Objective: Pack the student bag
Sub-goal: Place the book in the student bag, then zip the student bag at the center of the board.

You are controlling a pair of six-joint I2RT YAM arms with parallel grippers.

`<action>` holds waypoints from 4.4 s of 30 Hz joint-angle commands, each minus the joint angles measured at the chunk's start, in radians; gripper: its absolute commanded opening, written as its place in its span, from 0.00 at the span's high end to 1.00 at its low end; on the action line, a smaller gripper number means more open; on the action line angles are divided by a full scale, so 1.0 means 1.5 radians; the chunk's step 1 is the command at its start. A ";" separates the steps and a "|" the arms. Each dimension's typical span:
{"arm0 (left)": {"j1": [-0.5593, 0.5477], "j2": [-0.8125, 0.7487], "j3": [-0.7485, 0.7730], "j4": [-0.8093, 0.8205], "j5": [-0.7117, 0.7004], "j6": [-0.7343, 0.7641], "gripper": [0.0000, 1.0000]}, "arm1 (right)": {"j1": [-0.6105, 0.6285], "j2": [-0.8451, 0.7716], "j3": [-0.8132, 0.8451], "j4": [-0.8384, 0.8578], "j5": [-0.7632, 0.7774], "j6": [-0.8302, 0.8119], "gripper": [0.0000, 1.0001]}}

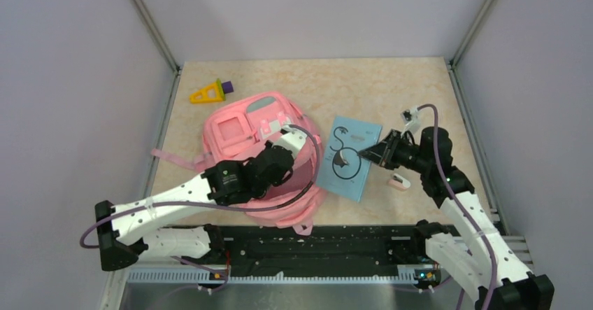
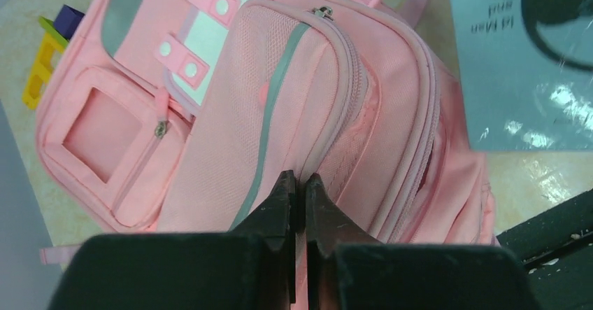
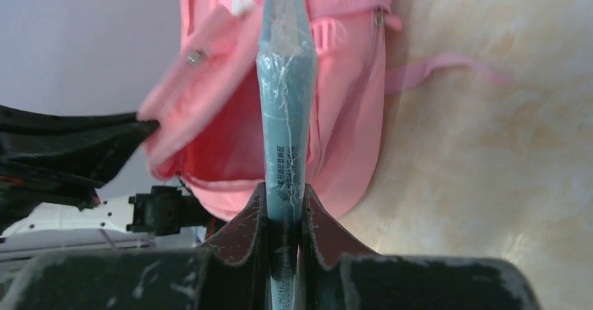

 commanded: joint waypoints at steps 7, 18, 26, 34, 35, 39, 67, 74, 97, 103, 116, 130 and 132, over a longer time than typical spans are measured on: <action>0.014 -0.079 0.025 0.148 0.002 0.059 1.00 | 0.063 -0.038 -0.134 0.303 -0.030 0.348 1.00; 0.028 -0.097 -0.010 0.202 0.038 0.069 1.00 | 0.227 0.022 -0.166 0.352 0.128 0.458 1.00; 0.032 -0.105 -0.025 0.221 0.063 0.070 1.00 | 0.331 0.099 -0.201 0.477 0.222 0.517 1.00; 0.032 -0.120 -0.033 0.226 0.077 0.089 1.00 | 0.373 0.272 -0.151 0.671 0.300 0.519 1.00; 0.032 -0.123 -0.035 0.228 0.077 0.091 1.00 | 0.376 0.304 -0.146 0.705 0.309 0.527 1.00; 0.033 -0.126 -0.045 0.237 0.084 0.091 1.00 | 0.389 0.428 -0.093 0.836 0.331 0.542 1.00; 0.037 -0.113 -0.067 0.253 0.086 0.081 1.00 | 0.488 0.496 -0.035 0.657 0.548 0.326 0.26; 0.038 -0.087 -0.067 0.252 0.131 0.045 1.00 | 0.538 0.239 -0.140 0.367 0.698 0.267 0.21; 0.077 0.169 0.050 0.390 0.186 -0.127 0.47 | 0.659 -0.010 -0.156 0.131 0.800 0.166 0.22; 0.079 0.021 -0.038 0.243 0.122 -0.256 0.24 | 0.785 0.070 -0.103 0.131 0.884 0.168 0.26; 0.319 -0.301 -0.252 0.038 0.178 -0.372 0.09 | 0.856 0.324 0.040 0.153 0.877 0.174 0.35; 0.377 -0.295 -0.362 0.128 0.181 -0.430 0.12 | 0.856 0.441 0.136 -0.004 0.897 0.244 0.44; 0.377 -0.306 -0.376 0.145 0.178 -0.437 0.15 | 0.856 0.450 0.139 -0.020 0.900 0.253 0.48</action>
